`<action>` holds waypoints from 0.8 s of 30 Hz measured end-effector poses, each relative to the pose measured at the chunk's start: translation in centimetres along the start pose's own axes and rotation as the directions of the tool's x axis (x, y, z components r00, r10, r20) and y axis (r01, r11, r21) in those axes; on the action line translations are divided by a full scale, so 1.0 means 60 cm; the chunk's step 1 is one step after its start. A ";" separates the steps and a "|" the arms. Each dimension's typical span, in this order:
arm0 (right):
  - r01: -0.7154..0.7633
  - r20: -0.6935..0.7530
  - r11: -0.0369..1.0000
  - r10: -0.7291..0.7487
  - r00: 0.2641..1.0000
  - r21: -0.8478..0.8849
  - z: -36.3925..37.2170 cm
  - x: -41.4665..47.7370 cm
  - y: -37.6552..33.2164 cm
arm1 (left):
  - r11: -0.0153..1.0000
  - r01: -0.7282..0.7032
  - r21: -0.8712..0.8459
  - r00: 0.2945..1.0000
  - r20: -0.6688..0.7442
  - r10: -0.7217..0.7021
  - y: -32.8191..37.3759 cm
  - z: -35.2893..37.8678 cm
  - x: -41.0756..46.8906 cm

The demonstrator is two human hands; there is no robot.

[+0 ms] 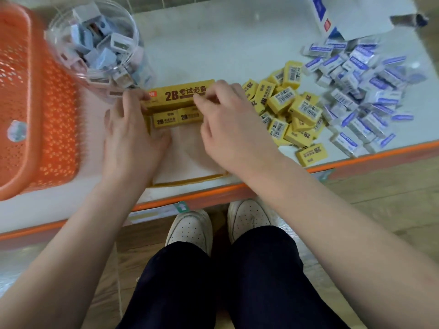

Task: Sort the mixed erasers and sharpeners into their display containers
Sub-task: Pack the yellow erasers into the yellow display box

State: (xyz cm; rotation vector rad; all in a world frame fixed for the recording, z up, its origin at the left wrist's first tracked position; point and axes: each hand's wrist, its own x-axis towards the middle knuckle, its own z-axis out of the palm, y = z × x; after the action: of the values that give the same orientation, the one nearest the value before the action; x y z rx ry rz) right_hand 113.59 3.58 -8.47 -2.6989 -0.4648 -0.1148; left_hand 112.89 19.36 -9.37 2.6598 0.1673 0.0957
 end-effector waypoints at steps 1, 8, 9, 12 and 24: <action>-0.038 -0.048 0.999 0.040 0.998 0.038 -0.013 -0.001 0.013 | 0.999 -0.024 0.022 1.000 -0.015 0.024 0.010 -0.006 -0.003; -0.327 -0.083 0.945 0.325 0.942 -0.011 -0.110 0.001 0.146 | 0.939 -0.343 -0.023 0.935 0.092 0.344 0.119 0.013 0.024; -0.334 -0.077 0.943 0.332 0.940 -0.017 -0.114 -0.001 0.151 | 0.926 -0.379 0.012 0.914 0.163 0.372 0.130 0.026 0.031; -0.357 -0.059 0.934 0.356 0.933 0.000 -0.105 -0.012 0.150 | 0.868 -0.483 0.117 0.857 0.268 0.441 0.147 0.063 0.037; -0.229 -0.026 0.949 0.241 0.970 0.216 -0.082 -0.020 0.084 | 0.936 -0.153 -0.317 0.988 -0.041 0.148 0.112 0.043 0.008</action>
State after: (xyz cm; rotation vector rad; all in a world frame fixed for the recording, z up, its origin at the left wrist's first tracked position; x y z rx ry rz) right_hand 114.09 -3.09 -6.01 -2.5116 -0.1277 -0.0642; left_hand 114.29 12.33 -8.52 2.3438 -0.0457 0.1792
